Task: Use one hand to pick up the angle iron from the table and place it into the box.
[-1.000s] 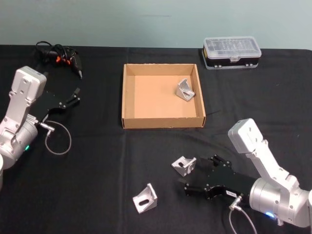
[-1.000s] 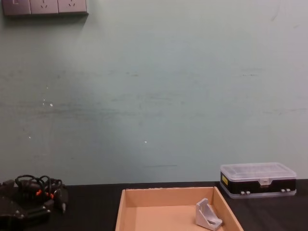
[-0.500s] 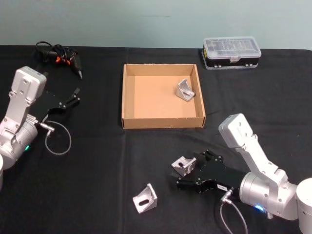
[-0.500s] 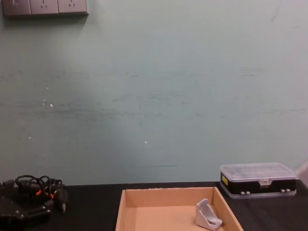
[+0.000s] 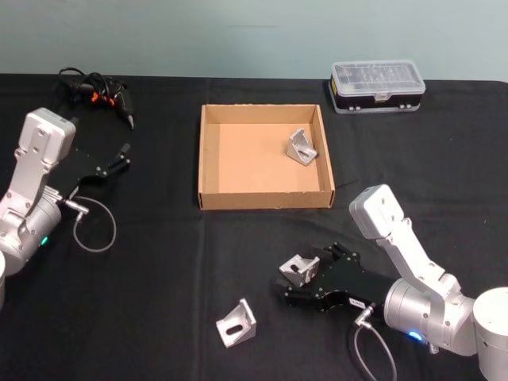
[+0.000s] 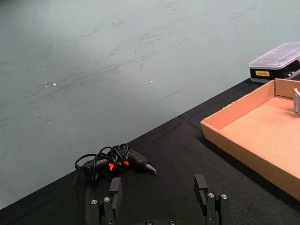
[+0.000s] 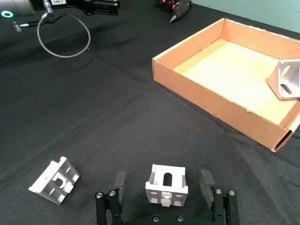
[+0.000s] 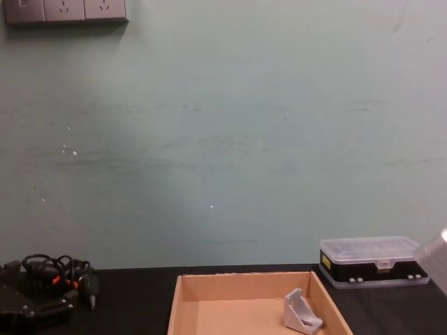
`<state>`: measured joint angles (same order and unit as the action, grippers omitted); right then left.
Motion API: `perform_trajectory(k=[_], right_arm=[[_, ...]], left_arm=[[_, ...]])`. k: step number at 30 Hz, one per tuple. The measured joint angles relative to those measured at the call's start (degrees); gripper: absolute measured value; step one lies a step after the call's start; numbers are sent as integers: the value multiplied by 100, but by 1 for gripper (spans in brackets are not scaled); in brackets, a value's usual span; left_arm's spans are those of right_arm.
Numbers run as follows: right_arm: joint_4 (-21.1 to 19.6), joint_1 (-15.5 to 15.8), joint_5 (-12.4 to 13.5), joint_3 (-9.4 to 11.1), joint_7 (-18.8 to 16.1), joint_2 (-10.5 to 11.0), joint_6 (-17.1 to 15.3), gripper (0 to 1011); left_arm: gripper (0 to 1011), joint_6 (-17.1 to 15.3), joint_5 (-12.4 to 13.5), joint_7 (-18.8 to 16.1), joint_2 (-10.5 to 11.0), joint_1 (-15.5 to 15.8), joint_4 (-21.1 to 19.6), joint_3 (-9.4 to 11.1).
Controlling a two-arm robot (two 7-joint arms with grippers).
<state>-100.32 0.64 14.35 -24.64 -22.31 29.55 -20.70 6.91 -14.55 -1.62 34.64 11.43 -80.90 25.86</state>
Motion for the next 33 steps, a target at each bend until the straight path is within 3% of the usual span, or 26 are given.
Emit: perform_trajectory(k=[7,20,33], right_arm=[[27,-4,-23,-1,-38,-1,5,883],[25,22,-24,17,-80,-4,32,487],[-75,49,-23,60,-89,-8,74,474]], left_arm=[[1011,0,0,0,0,0,0,0],[1011,0,0,0,0,0,0,0],[1011,0,0,0,0,0,0,0]])
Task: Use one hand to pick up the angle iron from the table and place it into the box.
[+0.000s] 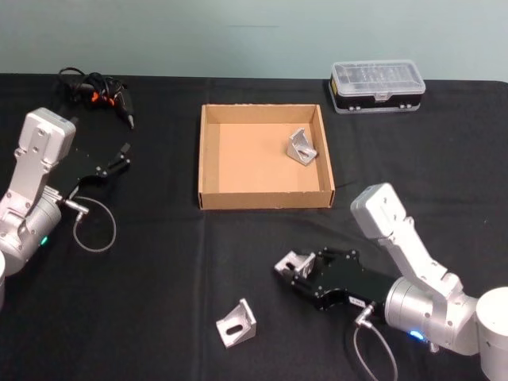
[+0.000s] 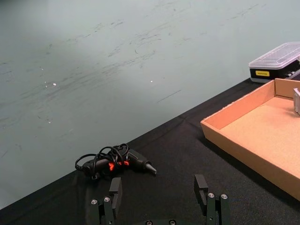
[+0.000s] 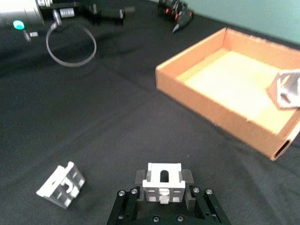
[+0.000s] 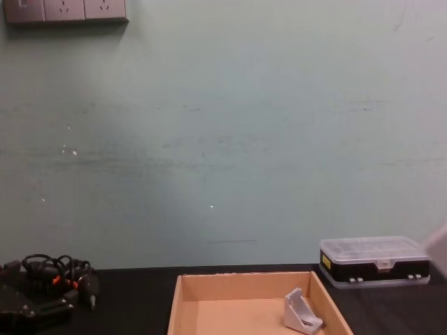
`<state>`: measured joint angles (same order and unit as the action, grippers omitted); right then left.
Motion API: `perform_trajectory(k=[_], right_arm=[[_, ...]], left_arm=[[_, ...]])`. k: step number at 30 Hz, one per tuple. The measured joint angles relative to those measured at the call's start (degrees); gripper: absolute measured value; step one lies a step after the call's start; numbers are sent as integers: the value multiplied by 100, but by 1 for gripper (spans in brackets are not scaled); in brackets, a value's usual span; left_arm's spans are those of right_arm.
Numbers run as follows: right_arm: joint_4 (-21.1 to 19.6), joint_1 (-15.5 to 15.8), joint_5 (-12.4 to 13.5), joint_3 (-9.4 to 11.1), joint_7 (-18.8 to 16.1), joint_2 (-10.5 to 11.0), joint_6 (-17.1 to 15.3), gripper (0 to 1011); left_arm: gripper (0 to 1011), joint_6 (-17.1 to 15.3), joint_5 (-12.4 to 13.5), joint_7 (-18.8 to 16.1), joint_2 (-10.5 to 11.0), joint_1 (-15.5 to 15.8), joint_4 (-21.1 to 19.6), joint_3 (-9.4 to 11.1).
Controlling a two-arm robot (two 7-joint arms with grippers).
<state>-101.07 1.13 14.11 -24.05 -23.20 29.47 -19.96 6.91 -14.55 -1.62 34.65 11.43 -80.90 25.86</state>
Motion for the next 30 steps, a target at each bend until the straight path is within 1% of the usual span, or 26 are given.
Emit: perform_trajectory(k=[4,5,9,10,11,13,14,15,18,19,20,21,23,24,26,27,30], right_arm=[[-188,54,83,149,53,24,63,474],[-274,70,125,231,87,35,92,474],[-416,39,223,437,169,33,153,474],[-441,-18,260,522,204,15,174,474],[-441,-18,260,522,204,15,174,474],[-416,-184,295,613,279,-45,214,474],[-416,-184,295,613,279,-45,214,474],[-362,-294,296,631,305,-84,236,474],[-171,-531,269,613,347,-187,278,474],[-60,-647,241,579,363,-247,300,474],[-60,-647,241,579,363,-247,300,474],[84,-787,193,532,378,-316,321,474],[228,-931,142,475,387,-396,347,474],[386,-1080,88,412,398,-475,363,474],[543,-1219,33,355,403,-550,373,474],[720,-1370,-30,290,404,-638,380,474],[1076,-1649,-159,152,406,-804,383,474]], left_arm=[[1011,0,0,0,0,0,0,0],[1011,0,0,0,0,0,0,0],[1011,0,0,0,0,0,0,0],[1011,0,0,0,0,0,0,0],[1011,0,0,0,0,0,0,0],[1011,0,0,0,0,0,0,0],[1011,0,0,0,0,0,0,0],[1011,0,0,0,0,0,0,0],[1012,0,0,0,0,0,0,0],[1012,0,0,0,0,0,0,0],[1011,0,0,0,0,0,0,0],[1011,0,0,0,0,0,0,0],[1011,0,0,0,0,0,0,0],[1011,0,0,0,0,0,0,0],[1011,0,0,0,0,0,0,0],[1011,0,0,0,0,0,0,0],[1011,0,0,0,0,0,0,0]])
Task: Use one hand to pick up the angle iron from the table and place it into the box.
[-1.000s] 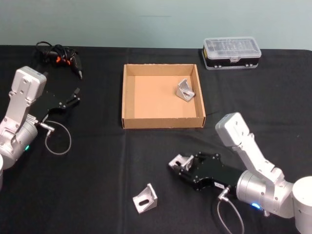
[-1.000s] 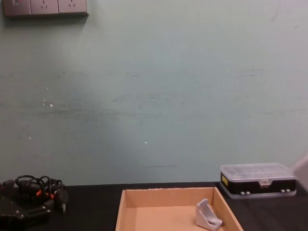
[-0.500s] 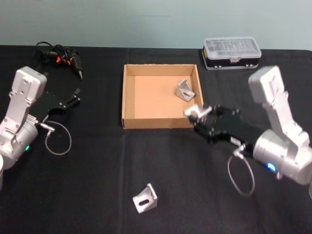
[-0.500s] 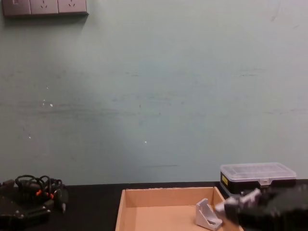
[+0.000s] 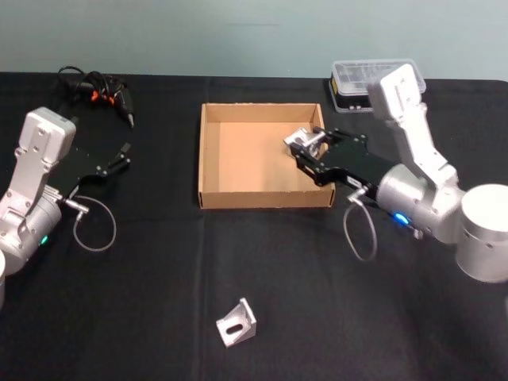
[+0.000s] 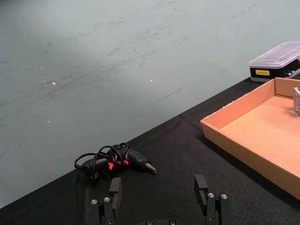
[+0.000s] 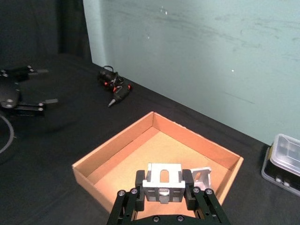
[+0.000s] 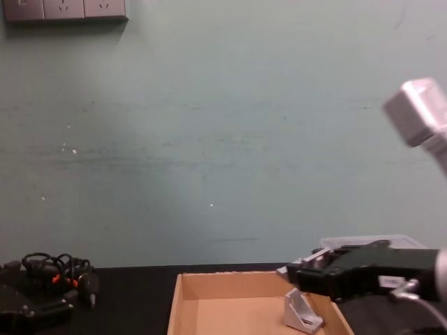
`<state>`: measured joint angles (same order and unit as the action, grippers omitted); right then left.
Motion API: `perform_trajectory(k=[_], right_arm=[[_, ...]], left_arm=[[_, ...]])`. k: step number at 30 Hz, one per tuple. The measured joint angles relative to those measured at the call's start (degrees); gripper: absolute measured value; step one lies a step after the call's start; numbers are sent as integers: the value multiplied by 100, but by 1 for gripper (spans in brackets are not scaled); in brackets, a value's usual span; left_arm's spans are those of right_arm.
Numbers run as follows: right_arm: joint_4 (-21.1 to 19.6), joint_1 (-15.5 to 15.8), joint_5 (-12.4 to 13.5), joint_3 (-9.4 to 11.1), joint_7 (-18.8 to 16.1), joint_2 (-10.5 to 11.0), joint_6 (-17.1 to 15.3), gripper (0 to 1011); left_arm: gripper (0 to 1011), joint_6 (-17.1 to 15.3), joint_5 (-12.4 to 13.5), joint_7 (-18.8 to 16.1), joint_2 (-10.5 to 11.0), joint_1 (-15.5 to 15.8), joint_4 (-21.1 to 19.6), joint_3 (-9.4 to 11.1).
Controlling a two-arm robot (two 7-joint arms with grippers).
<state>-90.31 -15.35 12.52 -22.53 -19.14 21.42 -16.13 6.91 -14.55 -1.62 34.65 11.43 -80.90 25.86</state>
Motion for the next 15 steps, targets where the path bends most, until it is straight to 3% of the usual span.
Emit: perform_trajectory(k=[9,15], right_arm=[[1060,-645,-362,-313,-1,-503,23,474],[1529,-835,-499,-384,7,-754,62,474]], left_arm=[[1011,0,0,0,0,0,0,0],[1011,0,0,0,0,0,0,0]])
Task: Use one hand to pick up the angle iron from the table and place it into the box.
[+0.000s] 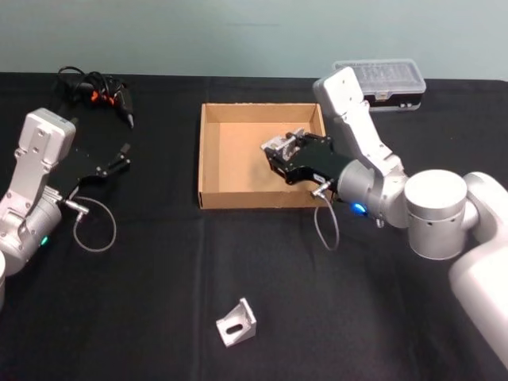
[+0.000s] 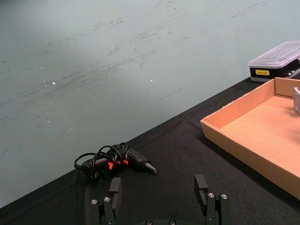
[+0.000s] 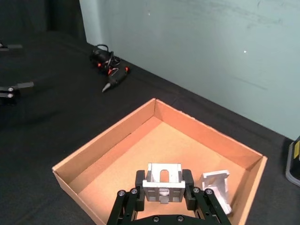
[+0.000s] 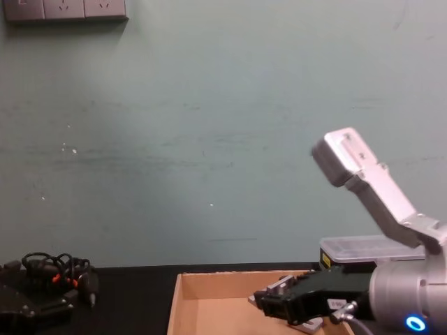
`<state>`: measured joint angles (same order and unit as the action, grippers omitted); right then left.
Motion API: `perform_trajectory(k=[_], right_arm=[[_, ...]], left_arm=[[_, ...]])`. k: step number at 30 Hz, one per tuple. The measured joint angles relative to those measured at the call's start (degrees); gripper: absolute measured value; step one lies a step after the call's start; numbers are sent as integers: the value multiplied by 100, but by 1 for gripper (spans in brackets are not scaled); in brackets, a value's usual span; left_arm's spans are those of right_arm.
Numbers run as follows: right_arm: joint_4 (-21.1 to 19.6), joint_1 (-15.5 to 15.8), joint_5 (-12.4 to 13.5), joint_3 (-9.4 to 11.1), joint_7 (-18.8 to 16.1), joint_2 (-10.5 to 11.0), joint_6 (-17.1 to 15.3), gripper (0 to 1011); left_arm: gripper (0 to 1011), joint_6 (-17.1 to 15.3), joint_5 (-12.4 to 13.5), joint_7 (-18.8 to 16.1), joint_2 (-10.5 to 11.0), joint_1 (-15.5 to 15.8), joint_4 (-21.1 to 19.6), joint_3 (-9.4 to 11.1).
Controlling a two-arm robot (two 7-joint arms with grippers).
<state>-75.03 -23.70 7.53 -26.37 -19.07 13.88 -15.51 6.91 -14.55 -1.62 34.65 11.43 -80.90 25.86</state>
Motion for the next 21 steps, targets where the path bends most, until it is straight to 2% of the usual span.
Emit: perform_trajectory(k=[10,21], right_arm=[[294,-109,-226,-28,28,-169,-34,474],[370,-78,-411,9,59,-276,-104,474]], left_arm=[[1011,0,0,0,0,0,0,0],[1011,0,0,0,0,0,0,0]])
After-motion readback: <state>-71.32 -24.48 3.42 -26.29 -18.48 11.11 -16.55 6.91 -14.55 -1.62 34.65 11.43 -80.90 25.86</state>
